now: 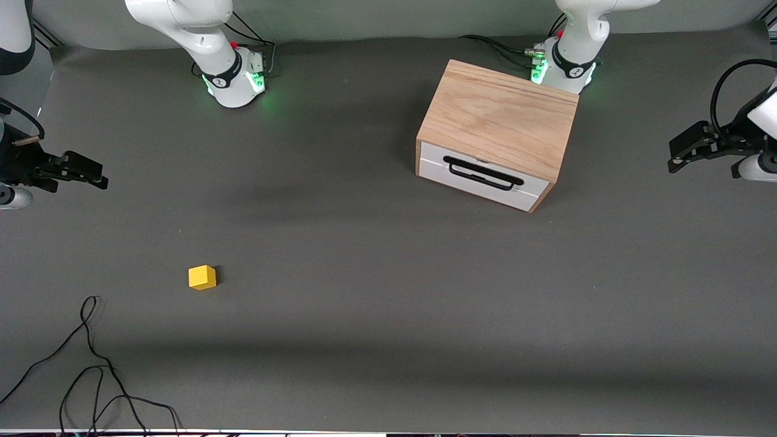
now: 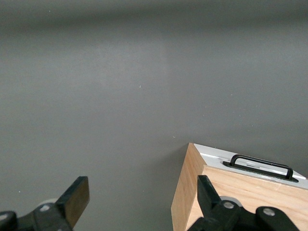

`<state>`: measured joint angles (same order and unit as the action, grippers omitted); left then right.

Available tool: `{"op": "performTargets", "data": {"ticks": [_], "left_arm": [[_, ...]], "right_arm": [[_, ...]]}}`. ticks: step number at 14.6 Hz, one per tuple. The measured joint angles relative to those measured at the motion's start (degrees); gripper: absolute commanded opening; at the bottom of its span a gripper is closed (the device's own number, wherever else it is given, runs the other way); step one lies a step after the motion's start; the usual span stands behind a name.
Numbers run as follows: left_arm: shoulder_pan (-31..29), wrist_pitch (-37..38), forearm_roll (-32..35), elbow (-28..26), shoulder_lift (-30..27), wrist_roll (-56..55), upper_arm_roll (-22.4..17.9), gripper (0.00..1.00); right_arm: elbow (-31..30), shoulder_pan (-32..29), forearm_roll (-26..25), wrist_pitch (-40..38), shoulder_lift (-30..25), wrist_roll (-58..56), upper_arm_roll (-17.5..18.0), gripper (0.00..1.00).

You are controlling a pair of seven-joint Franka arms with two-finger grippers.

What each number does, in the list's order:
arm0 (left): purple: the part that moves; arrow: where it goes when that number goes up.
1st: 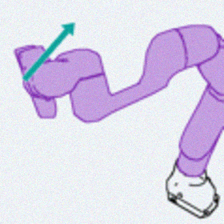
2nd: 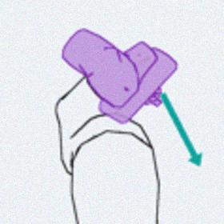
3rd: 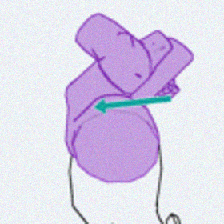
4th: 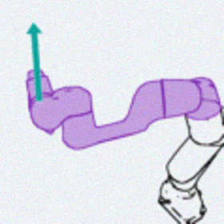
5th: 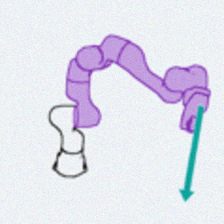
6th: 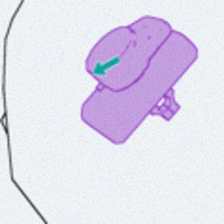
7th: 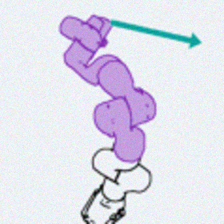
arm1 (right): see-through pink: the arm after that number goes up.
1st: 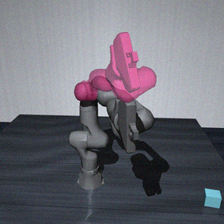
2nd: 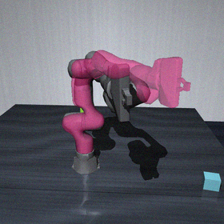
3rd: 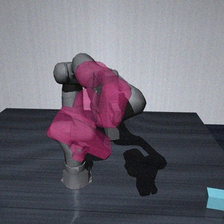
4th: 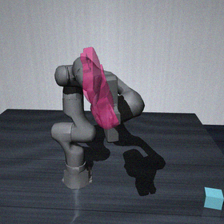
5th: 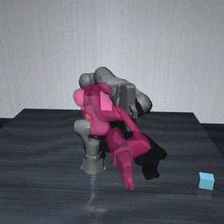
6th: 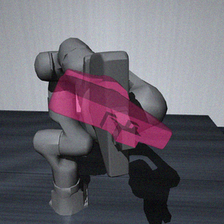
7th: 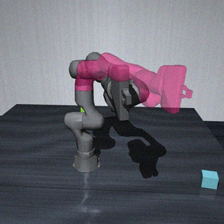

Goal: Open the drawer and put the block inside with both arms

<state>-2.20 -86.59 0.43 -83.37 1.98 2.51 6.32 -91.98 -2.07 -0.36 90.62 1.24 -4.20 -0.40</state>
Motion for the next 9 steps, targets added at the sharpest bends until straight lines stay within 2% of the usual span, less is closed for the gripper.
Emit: {"op": "performTargets", "data": {"ticks": [3,7,9], "left_arm": [[0.00,0.00,0.00,0.00,0.00,0.00,0.00,1.00],[0.00,0.10,0.00,0.00,0.00,0.00,0.00,1.00],[0.00,0.24,0.00,0.00,0.06,0.00,0.01,1.00]], "right_arm": [[2.68,1.94,0.04,2.57,3.32,0.00,0.20,1.00],[11.76,2.20,0.04,3.45,12.94,-0.03,0.09,1.00],[14.18,2.18,0.04,3.49,16.26,-0.05,0.09,1.00]]}}
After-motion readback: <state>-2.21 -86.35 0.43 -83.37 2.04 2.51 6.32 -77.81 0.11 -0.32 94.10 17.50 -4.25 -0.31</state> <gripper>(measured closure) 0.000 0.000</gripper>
